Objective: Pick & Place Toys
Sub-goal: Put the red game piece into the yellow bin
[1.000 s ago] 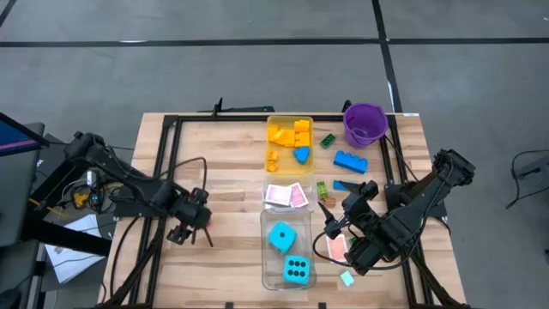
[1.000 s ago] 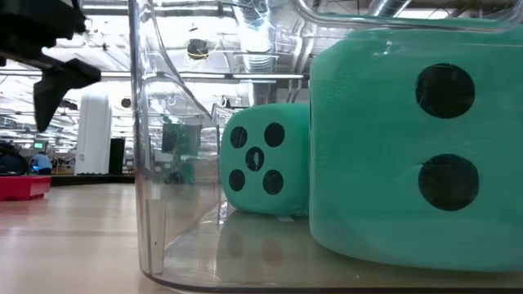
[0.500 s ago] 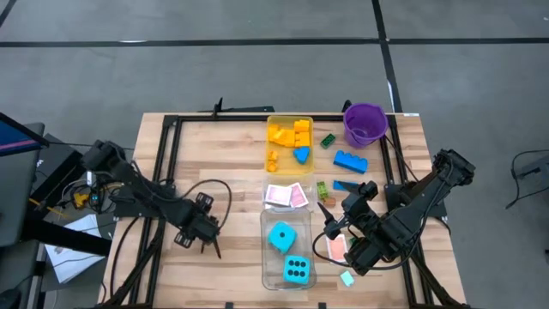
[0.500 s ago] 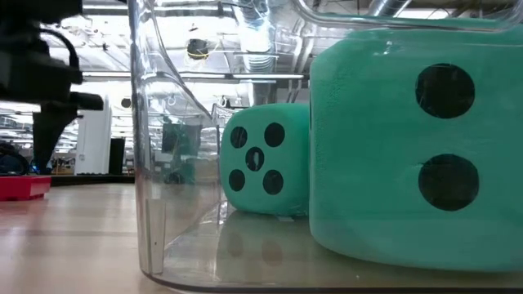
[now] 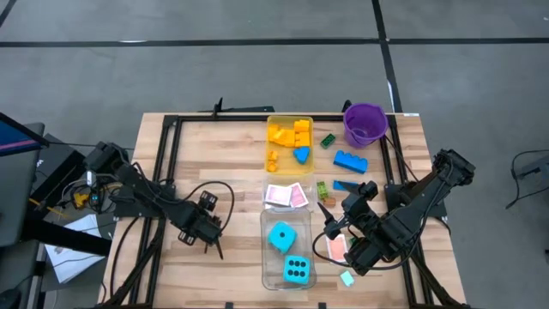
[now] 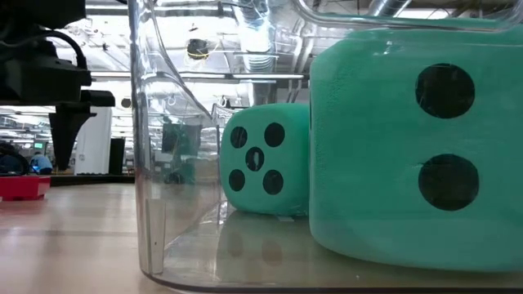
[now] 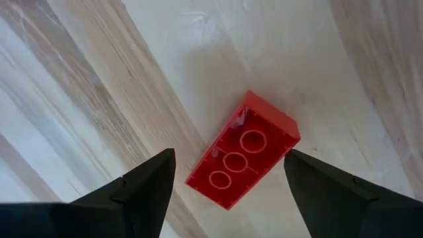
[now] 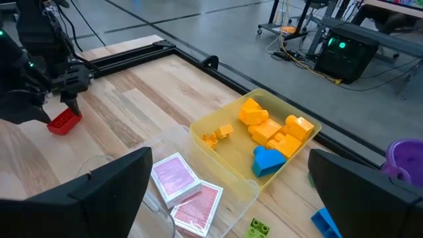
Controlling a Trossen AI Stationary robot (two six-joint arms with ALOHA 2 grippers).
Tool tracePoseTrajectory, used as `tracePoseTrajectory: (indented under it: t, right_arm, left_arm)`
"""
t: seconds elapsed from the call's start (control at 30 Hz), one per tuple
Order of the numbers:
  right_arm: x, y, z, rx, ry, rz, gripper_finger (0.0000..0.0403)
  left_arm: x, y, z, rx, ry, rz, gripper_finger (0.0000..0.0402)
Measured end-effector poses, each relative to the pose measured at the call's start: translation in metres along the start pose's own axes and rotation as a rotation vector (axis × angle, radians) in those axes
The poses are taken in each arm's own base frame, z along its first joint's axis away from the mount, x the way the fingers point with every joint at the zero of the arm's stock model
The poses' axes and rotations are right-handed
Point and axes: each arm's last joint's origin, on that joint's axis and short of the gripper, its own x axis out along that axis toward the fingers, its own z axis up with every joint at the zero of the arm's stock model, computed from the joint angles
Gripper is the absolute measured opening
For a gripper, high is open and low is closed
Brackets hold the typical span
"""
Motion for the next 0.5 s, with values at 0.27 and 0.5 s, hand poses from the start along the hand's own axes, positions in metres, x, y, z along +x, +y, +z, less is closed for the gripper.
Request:
tracePoseTrajectory:
  t: [0.27,0.5]
  right_arm:
    - [0.0000,0.0000,-0.0003,-0.002,0.012,0.001,0.0398]
    - [0.0000,0.0000,-0.0004,-0.001,0.012,0.001,0.0398]
  left_arm:
    - [0.0000,-0.0012,0.0006,0.015,-0.004,-0.040,0.0268]
    - [-0.0001,-0.0013,0.0026,0.011,-0.025,-0.041,0.0254]
